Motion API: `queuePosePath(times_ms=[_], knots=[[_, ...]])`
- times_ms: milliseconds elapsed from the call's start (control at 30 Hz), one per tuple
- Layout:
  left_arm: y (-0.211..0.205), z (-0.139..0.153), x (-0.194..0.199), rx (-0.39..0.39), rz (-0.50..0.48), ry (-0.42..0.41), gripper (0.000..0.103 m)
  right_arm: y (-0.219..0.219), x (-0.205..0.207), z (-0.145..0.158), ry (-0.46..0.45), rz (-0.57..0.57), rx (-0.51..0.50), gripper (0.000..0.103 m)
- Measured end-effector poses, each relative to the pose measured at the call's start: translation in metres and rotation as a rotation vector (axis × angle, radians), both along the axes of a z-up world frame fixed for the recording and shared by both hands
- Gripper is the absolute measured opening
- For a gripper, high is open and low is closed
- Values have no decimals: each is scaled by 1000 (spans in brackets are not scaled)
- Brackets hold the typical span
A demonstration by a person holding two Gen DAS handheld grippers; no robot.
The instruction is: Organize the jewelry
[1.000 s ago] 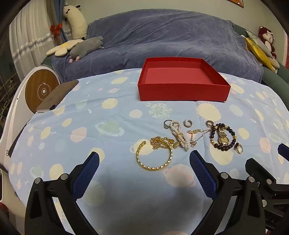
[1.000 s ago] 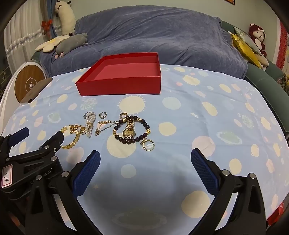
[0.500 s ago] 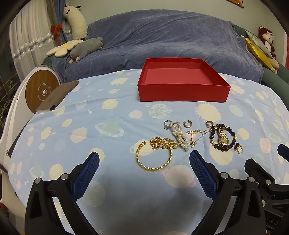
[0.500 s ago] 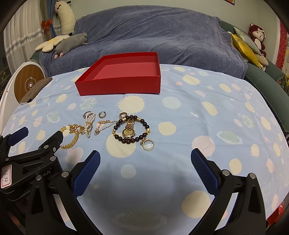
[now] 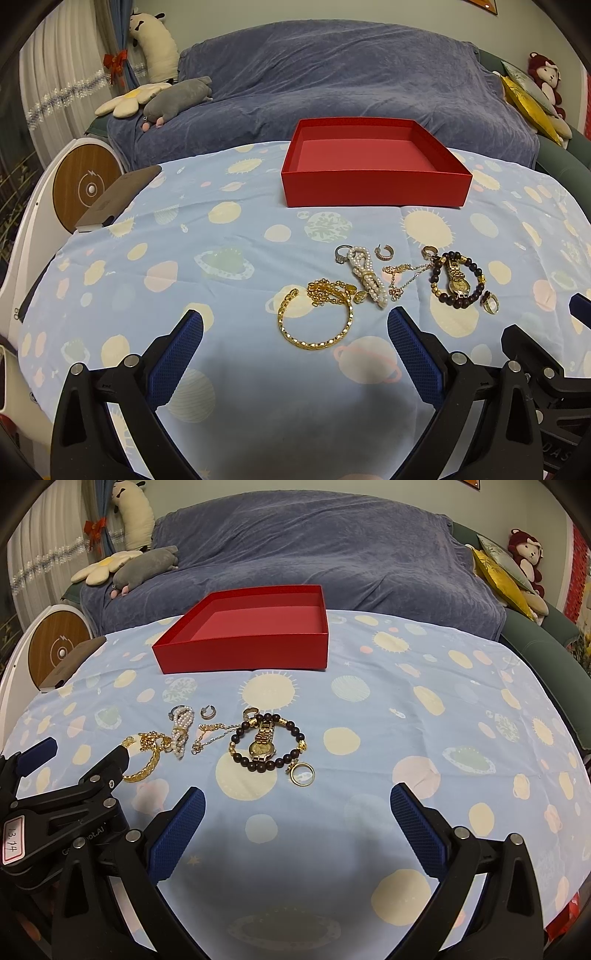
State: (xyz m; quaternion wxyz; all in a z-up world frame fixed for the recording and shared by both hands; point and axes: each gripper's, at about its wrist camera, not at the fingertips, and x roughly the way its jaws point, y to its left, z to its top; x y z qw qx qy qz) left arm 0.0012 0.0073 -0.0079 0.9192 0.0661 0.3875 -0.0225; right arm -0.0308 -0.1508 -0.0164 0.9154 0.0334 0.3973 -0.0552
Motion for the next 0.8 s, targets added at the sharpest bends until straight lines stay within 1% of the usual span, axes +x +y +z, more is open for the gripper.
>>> queuePosePath(times_ms=[800], knots=[[-3,0,0,1,-2,2,98,-1,0,0,2,1,0,98]])
